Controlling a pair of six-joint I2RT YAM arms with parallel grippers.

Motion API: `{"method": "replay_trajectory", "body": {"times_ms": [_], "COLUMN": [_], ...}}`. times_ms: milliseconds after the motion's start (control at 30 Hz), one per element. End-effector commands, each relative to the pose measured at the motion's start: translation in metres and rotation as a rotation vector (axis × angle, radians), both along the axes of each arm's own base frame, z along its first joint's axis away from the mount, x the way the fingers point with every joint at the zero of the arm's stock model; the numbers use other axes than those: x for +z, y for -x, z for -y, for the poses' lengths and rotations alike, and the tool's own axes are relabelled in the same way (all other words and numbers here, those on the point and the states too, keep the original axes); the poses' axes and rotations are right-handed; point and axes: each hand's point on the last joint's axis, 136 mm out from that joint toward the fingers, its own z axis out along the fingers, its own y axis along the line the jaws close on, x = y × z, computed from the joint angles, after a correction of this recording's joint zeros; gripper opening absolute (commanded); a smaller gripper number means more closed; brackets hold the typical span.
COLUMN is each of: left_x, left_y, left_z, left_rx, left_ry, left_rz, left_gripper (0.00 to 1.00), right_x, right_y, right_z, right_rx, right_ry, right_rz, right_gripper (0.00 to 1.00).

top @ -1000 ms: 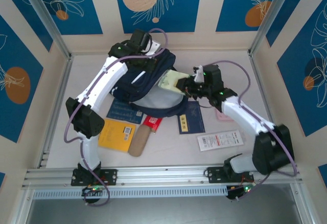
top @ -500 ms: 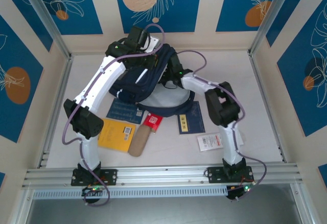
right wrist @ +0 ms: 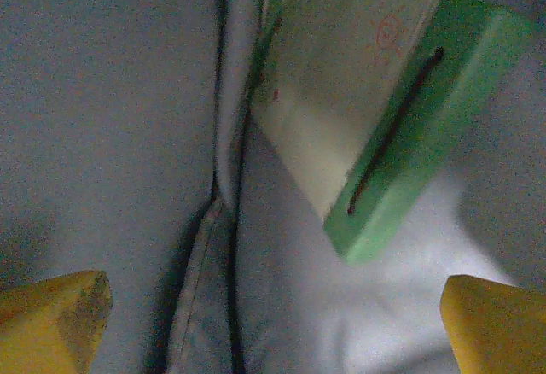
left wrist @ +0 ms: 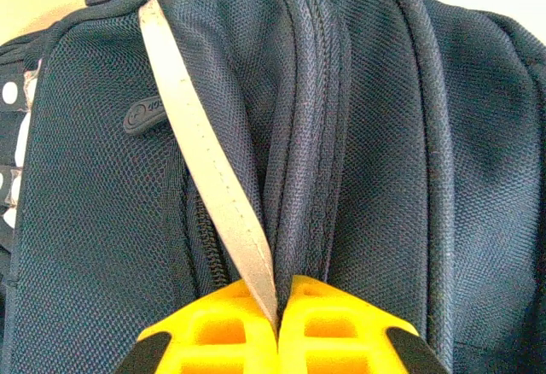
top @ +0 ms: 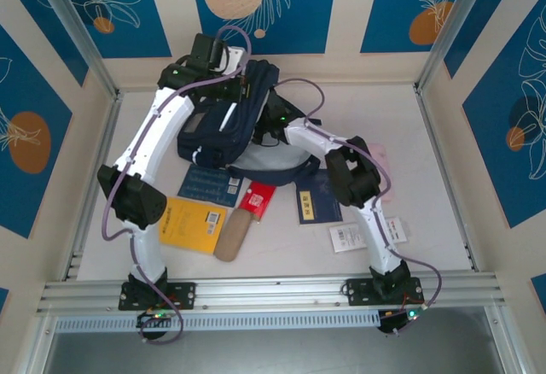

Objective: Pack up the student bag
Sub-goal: Place the book in the student bag, then close the student bag at the top-center of the table.

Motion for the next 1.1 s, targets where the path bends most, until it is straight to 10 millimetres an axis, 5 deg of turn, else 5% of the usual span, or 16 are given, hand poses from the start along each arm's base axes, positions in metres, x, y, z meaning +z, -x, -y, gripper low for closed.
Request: {"method": "replay_trajectory", "body": {"times_ms": [0,300,533,667,733,833,1067], "left_x": [0.054,0.030,-0.026,-0.053,-0.056,-0.053,-0.067], "left_y": [-0.026,-0.057,-0.082,-0.088,-0.083,-0.071,-0.009], "left_z": [-0.021,-0.055,-0.034,-0.001,0.019,0.034,0.032], "left_rx": [0.072,0.209,0.155,0.048,-0.030,-0.056,0.102], "left_ry": [0.080,0.037,0.049,0.158,0.262,0.287,0.213], "left_rz": [0.168,0.144,0.042,-0.032,-0.081,-0.114,-0.155], "left_gripper": [0.00,0.00,0.00,0.20,0.40,0.57,0.65], "right_x": [0.058,0.065,0.090,0.067,0.046,0.009,-0.042], "right_y": [0.010,0.031,0.069,0.099,0.112,0.130,0.150], "right_z": [0.021,0.095,0.157,0.189,0.208,0.236,0.278], "right_rx": [0.060,-0.036,-0.129,-0.134,-0.146,-0.170,-0.210], "right_ry": [0.007,0.208,0.331,0.365,0.421,0.477,0.449], "right_rz": [0.160,0.163,0.243,0.180,0.135,0.030,-0.169], "right_gripper": [0.99,0.97,0.91,0.92,0.93,0.95,0.98]}}
